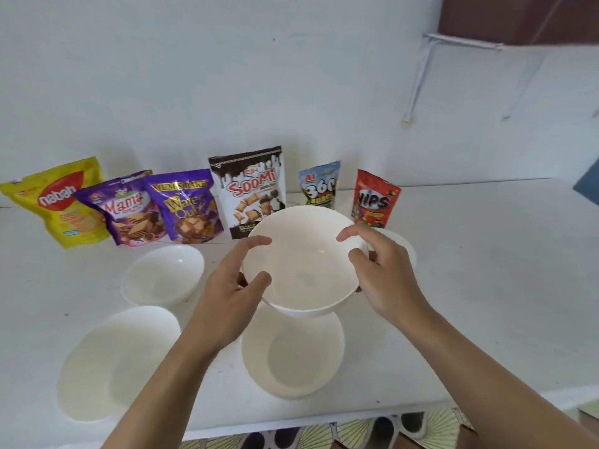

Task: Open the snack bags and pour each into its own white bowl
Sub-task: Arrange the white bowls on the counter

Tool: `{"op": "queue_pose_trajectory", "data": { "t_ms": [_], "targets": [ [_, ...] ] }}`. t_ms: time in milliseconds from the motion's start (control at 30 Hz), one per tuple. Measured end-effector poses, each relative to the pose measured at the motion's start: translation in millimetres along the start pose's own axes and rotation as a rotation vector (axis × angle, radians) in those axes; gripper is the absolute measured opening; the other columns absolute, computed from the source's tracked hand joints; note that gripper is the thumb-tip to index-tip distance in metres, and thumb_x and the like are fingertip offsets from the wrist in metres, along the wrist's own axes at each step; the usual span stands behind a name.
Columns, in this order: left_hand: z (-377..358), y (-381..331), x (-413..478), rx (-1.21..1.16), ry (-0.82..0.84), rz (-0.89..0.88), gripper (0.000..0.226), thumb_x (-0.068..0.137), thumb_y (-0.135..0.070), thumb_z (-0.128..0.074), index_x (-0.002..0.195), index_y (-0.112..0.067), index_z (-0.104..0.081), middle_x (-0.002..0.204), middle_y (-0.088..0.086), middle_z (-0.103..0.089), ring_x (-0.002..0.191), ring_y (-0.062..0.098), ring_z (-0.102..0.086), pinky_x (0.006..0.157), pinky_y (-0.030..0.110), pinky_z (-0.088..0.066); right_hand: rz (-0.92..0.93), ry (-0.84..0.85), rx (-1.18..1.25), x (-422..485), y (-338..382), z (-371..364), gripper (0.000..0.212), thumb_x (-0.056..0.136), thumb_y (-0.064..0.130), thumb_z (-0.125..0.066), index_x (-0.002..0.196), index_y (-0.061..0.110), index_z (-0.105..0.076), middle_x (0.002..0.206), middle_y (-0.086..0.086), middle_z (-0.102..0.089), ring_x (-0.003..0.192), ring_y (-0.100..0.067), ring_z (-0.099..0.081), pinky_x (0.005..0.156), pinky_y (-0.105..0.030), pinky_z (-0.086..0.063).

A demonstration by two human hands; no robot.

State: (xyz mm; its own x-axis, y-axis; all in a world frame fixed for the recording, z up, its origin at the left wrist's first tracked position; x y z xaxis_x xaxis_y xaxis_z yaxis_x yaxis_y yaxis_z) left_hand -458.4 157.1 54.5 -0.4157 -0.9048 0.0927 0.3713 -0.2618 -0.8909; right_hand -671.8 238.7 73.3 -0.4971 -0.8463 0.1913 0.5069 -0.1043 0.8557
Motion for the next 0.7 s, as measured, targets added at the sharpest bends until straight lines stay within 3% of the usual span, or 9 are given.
{"op": "queue_pose_trajectory", "data": {
  "t_ms": [100,200,300,400,533,633,700],
  "targets": [
    [-19.8,-12.0,0.6,0.017,0.017,-0.019,0.045,0.091,-0.014,-0.060,0.121,-0.048,-0.056,0.115,-0.023,-0.056,0.093,0.003,-0.054,0.082,0.022,-0.047,-0.034,-0.026,-0.048,1.1,-15.1,22.3,0.029,0.090,0.009,-0.051,0.091,0.032,-0.068,0.061,0.009,-0.051,0.057,-0.010,-0.046,0.054,-0.027,-0.045],
    [-43.2,-20.2,1.0,0.003,0.058,-0.004,0.049,0.090,-0.011,-0.059,0.122,-0.048,-0.054,0.126,-0.016,-0.055,0.089,0.007,-0.060,0.079,0.035,-0.056,-0.074,-0.055,-0.061,0.8,-32.9,42.6,0.033,0.090,0.005,-0.049,0.089,0.030,-0.070,0.065,0.010,-0.053,0.055,-0.007,-0.047,0.047,-0.013,-0.033],
    [-72.4,-26.1,-3.8,0.046,0.091,0.000,0.052,0.089,-0.009,-0.059,0.124,-0.048,-0.050,0.127,-0.015,-0.051,0.090,0.010,-0.060,0.081,0.041,-0.059,-0.083,-0.059,-0.087,-1.2,-50.5,59.8,0.035,0.090,0.004,-0.049,0.090,0.031,-0.070,0.077,0.009,-0.060,0.063,-0.014,-0.052,0.050,-0.020,-0.039],
    [-102.0,-27.3,-10.8,0.048,0.104,0.022,0.052,0.090,-0.009,-0.059,0.124,-0.046,-0.048,0.124,-0.020,-0.050,0.095,0.006,-0.056,0.087,0.037,-0.053,-0.092,-0.054,-0.066,-1.1,-69.5,78.8,0.034,0.089,0.003,-0.051,0.090,0.030,-0.071,0.084,0.009,-0.064,0.065,-0.018,-0.054,0.053,-0.027,-0.042],
    [-137.5,-24.6,-17.8,0.044,0.126,0.077,0.054,0.088,-0.004,-0.058,0.123,-0.045,-0.049,0.112,-0.035,-0.047,0.093,0.003,-0.057,0.082,0.030,-0.055,-0.059,0.027,-0.094,1.0,-95.8,96.5,0.031,0.084,0.004,-0.056,0.093,0.031,-0.069,0.081,0.012,-0.061,0.064,-0.015,-0.052,0.059,-0.027,-0.042],
    [-163.3,-19.4,-22.6,0.076,0.158,0.104,0.059,0.087,-0.001,-0.056,0.126,-0.044,-0.046,0.119,-0.020,-0.051,0.101,0.008,-0.056,0.081,0.027,-0.053,-0.030,0.120,-0.157,1.1,-120.4,101.3,0.032,0.083,0.006,-0.059,0.100,0.032,-0.066,0.080,0.017,-0.055,0.066,-0.011,-0.051,0.059,-0.023,-0.040],
    [-180.9,-13.3,-25.4,0.138,0.187,0.125,0.060,0.088,0.000,-0.054,0.131,-0.041,-0.043,0.126,-0.009,-0.049,0.105,0.016,-0.054,0.088,0.034,-0.054,-0.012,0.161,-0.194,0.5,-139.2,101.4,0.033,0.083,0.004,-0.059,0.102,0.030,-0.066,0.080,0.016,-0.055,0.068,-0.008,-0.051,0.059,-0.022,-0.039]
  ]
}}
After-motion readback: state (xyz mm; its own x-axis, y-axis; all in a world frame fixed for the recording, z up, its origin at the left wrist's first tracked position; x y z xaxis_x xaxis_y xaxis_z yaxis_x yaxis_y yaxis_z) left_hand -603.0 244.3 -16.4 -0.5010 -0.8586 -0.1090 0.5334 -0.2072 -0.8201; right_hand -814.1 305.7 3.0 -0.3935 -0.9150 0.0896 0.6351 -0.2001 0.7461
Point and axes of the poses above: each hand's wrist, its own x-axis towards the middle knuckle, its own z-axis out of the back of the hand, y = z × x, the point moved 8 cm from there along x, towards the middle knuckle
